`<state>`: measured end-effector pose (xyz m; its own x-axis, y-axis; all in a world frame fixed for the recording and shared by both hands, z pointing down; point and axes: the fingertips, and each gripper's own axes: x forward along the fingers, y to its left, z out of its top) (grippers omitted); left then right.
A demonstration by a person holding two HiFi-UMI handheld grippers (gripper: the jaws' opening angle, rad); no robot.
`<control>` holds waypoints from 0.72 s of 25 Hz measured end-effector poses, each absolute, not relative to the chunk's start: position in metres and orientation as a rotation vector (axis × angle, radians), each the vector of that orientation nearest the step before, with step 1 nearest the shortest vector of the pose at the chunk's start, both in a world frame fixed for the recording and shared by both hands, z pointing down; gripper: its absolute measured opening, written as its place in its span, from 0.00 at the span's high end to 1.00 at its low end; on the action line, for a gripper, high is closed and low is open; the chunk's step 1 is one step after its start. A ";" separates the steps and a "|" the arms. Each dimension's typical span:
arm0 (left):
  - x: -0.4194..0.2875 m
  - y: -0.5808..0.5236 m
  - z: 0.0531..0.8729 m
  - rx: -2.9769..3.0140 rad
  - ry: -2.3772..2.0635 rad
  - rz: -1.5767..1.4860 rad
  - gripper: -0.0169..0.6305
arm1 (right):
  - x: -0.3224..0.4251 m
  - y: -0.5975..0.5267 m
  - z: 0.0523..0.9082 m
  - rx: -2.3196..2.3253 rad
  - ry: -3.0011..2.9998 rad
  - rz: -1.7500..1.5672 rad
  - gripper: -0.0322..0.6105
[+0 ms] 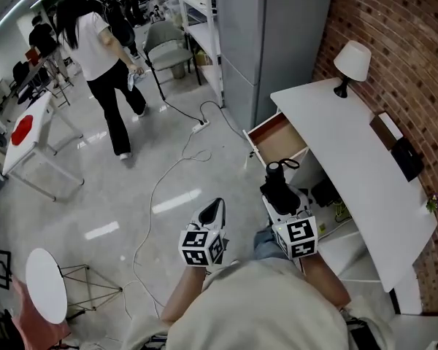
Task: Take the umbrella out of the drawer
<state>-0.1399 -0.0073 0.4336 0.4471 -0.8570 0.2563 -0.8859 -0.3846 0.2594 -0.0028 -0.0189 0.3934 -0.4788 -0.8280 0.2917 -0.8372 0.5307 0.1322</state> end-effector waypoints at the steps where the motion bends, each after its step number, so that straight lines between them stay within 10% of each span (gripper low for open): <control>1: -0.139 -0.007 0.434 2.347 -1.481 0.113 0.96 | -0.001 -0.019 0.393 1.382 -2.456 0.046 0.60; 18: -0.133 0.007 0.439 2.356 -1.457 0.144 0.96 | 0.013 -0.013 0.392 1.458 -2.468 0.090 0.60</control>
<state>-0.1334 0.0073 0.4387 0.4614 -0.8437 0.2745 -0.8812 -0.3996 0.2527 0.0128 -0.0133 0.3917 -0.4555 -0.8502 0.2638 -0.8671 0.4908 0.0847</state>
